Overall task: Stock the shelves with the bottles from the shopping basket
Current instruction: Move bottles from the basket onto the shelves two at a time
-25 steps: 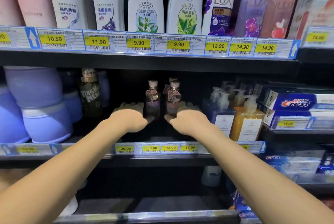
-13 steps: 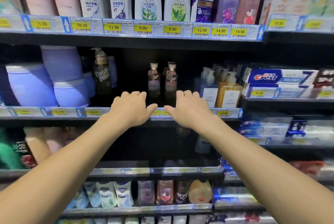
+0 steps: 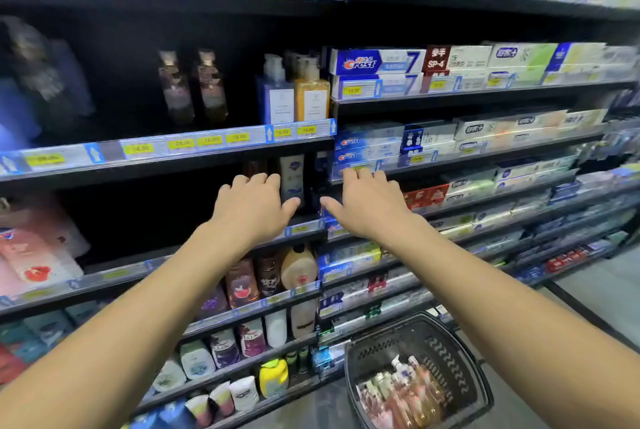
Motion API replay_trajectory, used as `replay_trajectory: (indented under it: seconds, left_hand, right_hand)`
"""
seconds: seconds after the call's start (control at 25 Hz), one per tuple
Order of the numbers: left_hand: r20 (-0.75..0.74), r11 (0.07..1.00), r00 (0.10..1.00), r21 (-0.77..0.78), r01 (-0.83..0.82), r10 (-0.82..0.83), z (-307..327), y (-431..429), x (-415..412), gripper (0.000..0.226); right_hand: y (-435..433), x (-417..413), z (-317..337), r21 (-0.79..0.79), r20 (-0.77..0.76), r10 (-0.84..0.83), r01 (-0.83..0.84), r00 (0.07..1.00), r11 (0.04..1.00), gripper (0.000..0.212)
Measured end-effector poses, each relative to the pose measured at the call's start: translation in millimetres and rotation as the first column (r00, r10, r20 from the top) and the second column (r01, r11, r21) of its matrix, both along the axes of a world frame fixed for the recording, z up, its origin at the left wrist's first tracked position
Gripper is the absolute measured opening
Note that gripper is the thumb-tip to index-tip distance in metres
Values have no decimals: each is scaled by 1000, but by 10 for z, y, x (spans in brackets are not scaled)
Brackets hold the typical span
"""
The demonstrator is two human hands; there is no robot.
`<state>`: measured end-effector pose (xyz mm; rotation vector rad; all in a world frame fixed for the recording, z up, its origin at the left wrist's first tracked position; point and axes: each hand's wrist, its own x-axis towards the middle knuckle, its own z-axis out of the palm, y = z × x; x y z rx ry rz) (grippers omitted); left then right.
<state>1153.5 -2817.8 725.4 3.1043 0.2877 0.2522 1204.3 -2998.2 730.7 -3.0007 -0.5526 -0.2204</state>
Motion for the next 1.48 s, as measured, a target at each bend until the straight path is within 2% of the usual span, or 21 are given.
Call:
replay_trajectory:
  seconds: [0.16, 0.32, 0.56, 0.84, 1.12, 1.28, 1.48]
  left_hand:
    - [-53, 992, 991, 2, 124, -124, -201, -788, 350, 67]
    - [-100, 988, 983, 8, 156, -154, -456, -1511, 801, 61]
    - [-151, 995, 984, -45, 87, -93, -868, -2524, 1460, 69]
    - [-262, 994, 964, -105, 14, -41, -1467, -2981, 1857, 65]
    - [-442, 981, 896, -189, -44, -45, -2482, -2932, 2135, 66]
    - [-550, 960, 832, -262, -95, -68, -3221, -2973, 2195, 64]
    - [-712, 920, 699, -311, -239, -59, -4503, -3077, 2203, 58]
  right_hand:
    - [-717, 209, -282, -1, -43, -86, 86, 995, 996, 68]
    - [-1446, 535, -519, -12, -70, -138, 138, 988, 990, 69]
    - [-2470, 1221, -860, -26, -127, -108, 106, 986, 994, 70]
    - [-2848, 1808, -1462, -79, -250, -38, 19, 968, 997, 63]
    - [-2750, 2136, -2452, -134, -429, -54, -4, 902, 991, 64]
    - [-2778, 2262, -3189, -114, -493, -48, -10, 869, 993, 68]
    - [-2944, 2308, -4428, -177, -623, -71, -52, 779, 983, 68]
